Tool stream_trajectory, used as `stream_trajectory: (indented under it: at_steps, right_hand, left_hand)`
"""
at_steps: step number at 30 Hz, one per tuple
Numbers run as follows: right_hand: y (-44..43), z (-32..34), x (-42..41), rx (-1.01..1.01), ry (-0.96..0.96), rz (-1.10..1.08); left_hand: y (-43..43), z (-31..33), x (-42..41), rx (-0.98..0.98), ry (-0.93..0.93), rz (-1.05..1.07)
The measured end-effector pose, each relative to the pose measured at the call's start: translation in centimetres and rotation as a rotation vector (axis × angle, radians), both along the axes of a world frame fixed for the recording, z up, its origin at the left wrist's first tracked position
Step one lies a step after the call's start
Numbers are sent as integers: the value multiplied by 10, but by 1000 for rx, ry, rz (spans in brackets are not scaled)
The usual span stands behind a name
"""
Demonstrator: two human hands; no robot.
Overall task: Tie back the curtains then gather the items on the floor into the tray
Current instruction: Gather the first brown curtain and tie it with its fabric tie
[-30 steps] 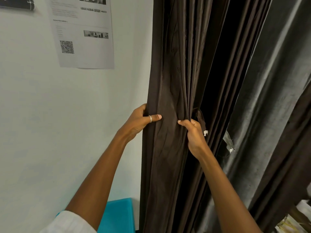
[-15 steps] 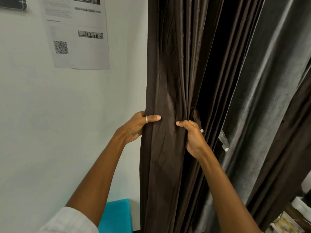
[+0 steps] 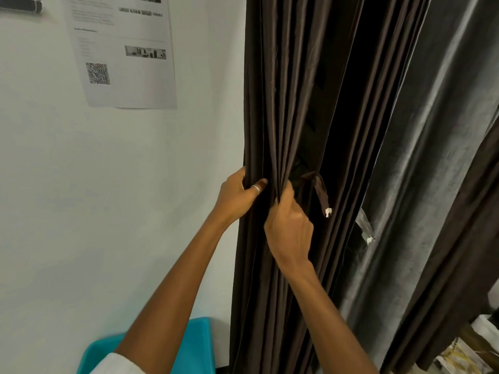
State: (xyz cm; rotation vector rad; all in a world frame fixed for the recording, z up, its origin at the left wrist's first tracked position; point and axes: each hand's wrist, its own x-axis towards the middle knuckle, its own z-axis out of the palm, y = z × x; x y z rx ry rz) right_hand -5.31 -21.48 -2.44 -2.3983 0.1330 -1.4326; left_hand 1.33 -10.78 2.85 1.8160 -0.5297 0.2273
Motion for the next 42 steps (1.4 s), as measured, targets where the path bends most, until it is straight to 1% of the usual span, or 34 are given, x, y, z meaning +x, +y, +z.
stream_trajectory:
  at_steps: [2,5,7,8,10,12,15,17,19,21,22,24,25,28,30,33,36,39,42]
  right_hand:
    - [9,-3,4,-43,24,-29]
    - [24,-9,8,-85,104,-67]
    - [32,-11,12,-89,155,-83]
    - [34,-12,13,-83,180,-82]
    - [37,-12,14,-64,222,-75]
    - [38,-10,13,-45,262,-46]
    - [37,-7,9,3,302,116]
    - [30,-6,4,91,286,297]
    - [18,-4,0,291,201,435]
    - [2,3,3,520,79,457]
    - [-6,9,4,625,71,474]
    - [-26,27,9,781,167,593]
    - [-36,36,12,804,246,672]
    - [-56,55,21,726,501,827]
    - [-59,62,25,673,580,848]
    - [-56,68,29,649,577,813]
    - [-51,72,30,589,580,715]
    - [-44,72,31,504,580,608]
    - [-39,71,28,447,528,523]
  left_hand:
    - [-1,1,-6,-13,61,-34]
    - [-1,6,-16,-80,229,-171]
    - [0,9,-20,-72,254,-237]
    - [2,10,-20,-40,237,-230]
    - [3,8,-16,52,191,-145]
    - [5,4,-12,110,183,-73]
    - [9,5,-8,75,150,-37]
    - [11,4,-4,42,113,-24]
    - [15,5,-4,45,96,-4]
    - [20,5,-4,51,90,-13]
    - [22,5,-3,46,85,-32]
    - [25,6,-4,53,97,-67]
    - [27,7,-4,53,102,-83]
    - [28,8,-4,60,96,-113]
    - [28,7,-3,51,95,-133]
    - [29,8,-5,57,89,-134]
    - [31,11,-3,128,45,-85]
    - [31,10,0,224,-18,13]
    - [28,7,1,213,-59,112]
